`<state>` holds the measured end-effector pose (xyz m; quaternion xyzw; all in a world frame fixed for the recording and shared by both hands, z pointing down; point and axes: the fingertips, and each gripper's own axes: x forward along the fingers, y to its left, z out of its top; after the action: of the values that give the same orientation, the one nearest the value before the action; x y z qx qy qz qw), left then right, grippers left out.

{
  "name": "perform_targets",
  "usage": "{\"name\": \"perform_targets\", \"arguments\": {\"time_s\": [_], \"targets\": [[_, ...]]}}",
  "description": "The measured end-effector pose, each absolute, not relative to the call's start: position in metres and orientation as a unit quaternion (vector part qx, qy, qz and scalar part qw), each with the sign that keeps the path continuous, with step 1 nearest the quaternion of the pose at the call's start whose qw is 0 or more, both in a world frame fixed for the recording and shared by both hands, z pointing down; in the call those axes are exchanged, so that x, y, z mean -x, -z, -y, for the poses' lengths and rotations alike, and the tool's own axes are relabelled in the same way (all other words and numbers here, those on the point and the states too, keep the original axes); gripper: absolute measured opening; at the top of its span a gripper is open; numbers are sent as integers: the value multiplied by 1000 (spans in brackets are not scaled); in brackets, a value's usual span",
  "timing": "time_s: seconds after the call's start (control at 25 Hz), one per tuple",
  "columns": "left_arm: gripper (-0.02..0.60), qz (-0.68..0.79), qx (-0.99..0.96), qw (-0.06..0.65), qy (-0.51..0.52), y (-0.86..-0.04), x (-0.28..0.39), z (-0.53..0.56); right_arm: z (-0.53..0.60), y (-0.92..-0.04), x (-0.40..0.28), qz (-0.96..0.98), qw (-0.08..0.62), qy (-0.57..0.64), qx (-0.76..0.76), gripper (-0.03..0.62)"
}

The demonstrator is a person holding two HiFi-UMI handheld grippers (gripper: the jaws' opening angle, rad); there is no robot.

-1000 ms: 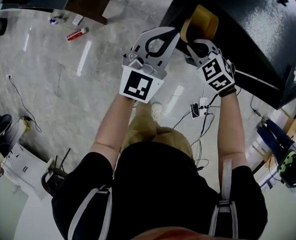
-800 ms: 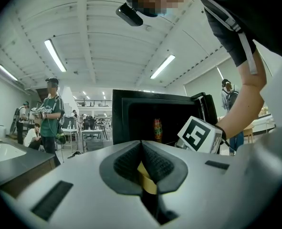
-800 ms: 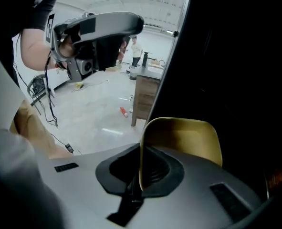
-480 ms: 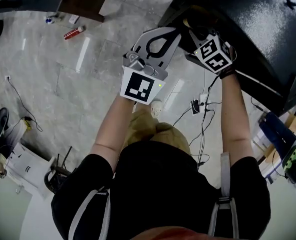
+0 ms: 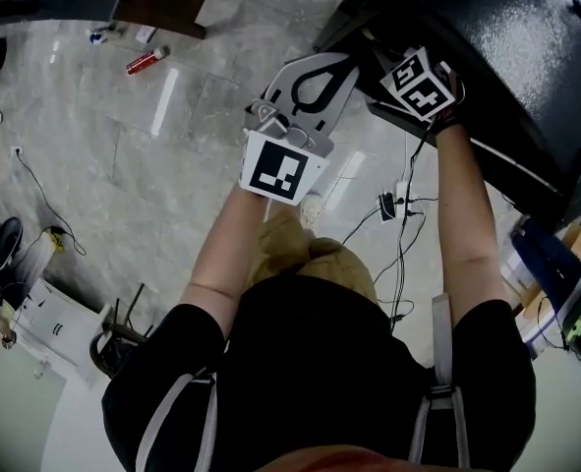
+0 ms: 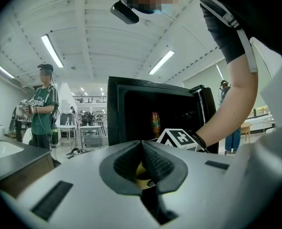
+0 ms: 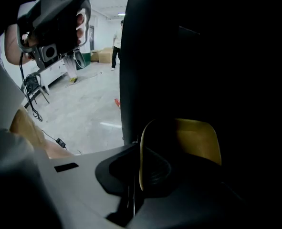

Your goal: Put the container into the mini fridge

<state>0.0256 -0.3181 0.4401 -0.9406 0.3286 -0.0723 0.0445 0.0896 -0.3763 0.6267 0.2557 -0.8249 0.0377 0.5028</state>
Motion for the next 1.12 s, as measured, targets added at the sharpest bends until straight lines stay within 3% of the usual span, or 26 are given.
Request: {"name": "perform_targets", "arguments": {"time_s": [1.12], "targets": [[25, -312, 948, 26, 58, -442, -36, 321, 391, -657, -104, 809, 526, -43, -258, 41]]}}
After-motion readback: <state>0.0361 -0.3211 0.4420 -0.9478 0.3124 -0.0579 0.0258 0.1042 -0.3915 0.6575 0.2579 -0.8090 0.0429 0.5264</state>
